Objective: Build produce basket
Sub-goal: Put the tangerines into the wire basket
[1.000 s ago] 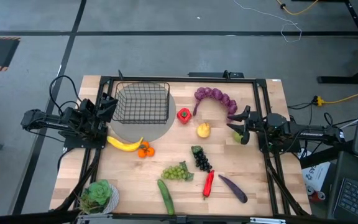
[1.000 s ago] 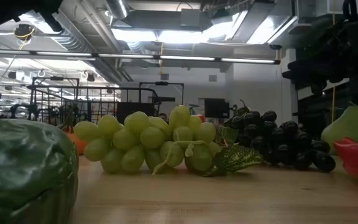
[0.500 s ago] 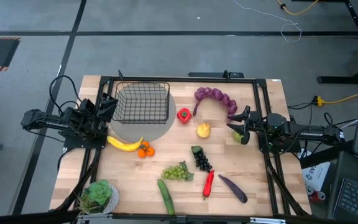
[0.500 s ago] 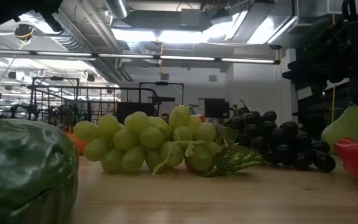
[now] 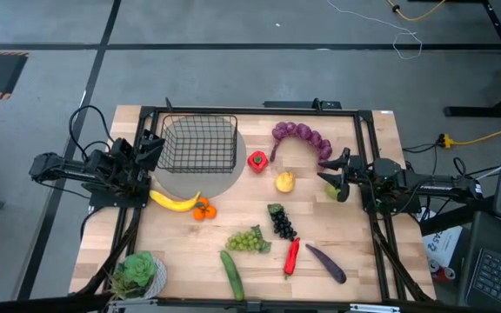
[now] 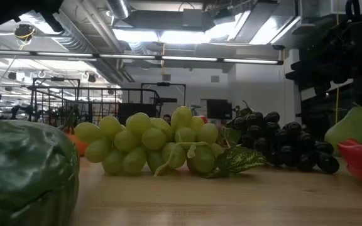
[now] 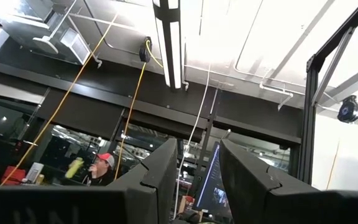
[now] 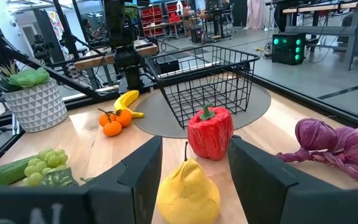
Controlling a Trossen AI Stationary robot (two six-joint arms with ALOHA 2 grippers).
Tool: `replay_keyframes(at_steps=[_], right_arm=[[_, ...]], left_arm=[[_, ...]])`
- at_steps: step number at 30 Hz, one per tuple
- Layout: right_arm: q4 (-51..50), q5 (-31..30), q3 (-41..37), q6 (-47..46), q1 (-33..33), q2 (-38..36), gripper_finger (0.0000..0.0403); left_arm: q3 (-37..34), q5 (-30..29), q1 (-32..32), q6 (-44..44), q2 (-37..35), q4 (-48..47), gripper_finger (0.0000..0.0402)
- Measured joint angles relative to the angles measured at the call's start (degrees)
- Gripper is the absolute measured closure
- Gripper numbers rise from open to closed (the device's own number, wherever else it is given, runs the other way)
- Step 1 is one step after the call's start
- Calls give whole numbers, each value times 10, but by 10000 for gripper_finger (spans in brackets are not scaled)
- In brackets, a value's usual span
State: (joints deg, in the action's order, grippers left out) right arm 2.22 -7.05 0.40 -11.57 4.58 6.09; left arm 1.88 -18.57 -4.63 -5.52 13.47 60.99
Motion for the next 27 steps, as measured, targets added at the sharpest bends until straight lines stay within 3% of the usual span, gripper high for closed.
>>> replay_keyframes(at_steps=[4, 9, 18, 27], right_arm=[[0, 0, 0, 0, 0, 0, 219], [0, 0, 0, 0, 0, 0, 219], [-1, 0, 0, 1, 0, 0, 219], [-2, 0, 0, 1, 0, 0, 219]], left_arm=[[0, 0, 0, 3, 0, -31, 287], [0, 0, 0, 43, 0, -155, 287], [0, -2, 0, 26, 0, -358, 287], [0, -2, 0, -2, 0, -377, 287]])
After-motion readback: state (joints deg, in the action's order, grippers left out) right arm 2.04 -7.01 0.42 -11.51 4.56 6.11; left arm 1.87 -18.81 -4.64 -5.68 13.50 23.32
